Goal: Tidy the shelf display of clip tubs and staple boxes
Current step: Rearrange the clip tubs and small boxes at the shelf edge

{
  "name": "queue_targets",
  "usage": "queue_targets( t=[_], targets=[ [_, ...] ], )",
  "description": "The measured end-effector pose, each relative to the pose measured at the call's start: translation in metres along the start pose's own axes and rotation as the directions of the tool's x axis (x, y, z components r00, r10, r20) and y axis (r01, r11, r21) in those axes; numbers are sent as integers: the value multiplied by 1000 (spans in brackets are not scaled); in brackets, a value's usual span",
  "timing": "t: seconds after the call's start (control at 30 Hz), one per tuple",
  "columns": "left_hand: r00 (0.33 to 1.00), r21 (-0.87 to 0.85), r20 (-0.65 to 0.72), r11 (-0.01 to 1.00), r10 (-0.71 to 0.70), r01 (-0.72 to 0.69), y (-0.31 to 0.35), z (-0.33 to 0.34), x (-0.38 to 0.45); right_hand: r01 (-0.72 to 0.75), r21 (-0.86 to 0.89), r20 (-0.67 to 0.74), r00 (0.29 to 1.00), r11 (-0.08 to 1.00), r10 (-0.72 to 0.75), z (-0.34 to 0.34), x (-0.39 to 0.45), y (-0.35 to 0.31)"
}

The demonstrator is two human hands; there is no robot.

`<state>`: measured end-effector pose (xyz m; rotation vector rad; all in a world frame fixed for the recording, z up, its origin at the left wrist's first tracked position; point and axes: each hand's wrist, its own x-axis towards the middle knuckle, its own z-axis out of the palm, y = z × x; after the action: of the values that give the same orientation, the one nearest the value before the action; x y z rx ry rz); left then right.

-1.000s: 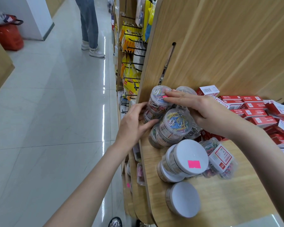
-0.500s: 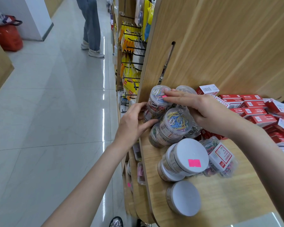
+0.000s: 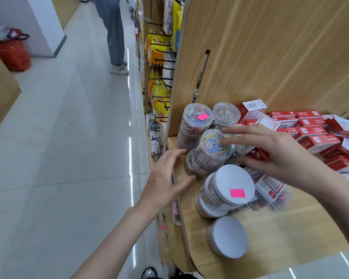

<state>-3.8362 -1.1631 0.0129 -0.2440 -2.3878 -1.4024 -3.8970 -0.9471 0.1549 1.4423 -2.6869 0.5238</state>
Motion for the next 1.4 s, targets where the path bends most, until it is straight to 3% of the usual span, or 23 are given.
queue_targets(
  t=[0.33, 0.9, 1.4],
  targets=[
    [996, 83, -57, 994, 72, -67, 0, 13, 11, 31, -70, -110, 993, 997, -39, 12, 12, -1],
    [999, -9, 45, 1000, 20, -20, 3, 2, 16, 42, -126, -78, 996, 991, -52, 9, 14, 1],
    [999, 4, -38, 999, 36, -36, 6, 7, 16, 15, -100, -81, 996, 995, -24, 10, 11, -3]
  ],
)
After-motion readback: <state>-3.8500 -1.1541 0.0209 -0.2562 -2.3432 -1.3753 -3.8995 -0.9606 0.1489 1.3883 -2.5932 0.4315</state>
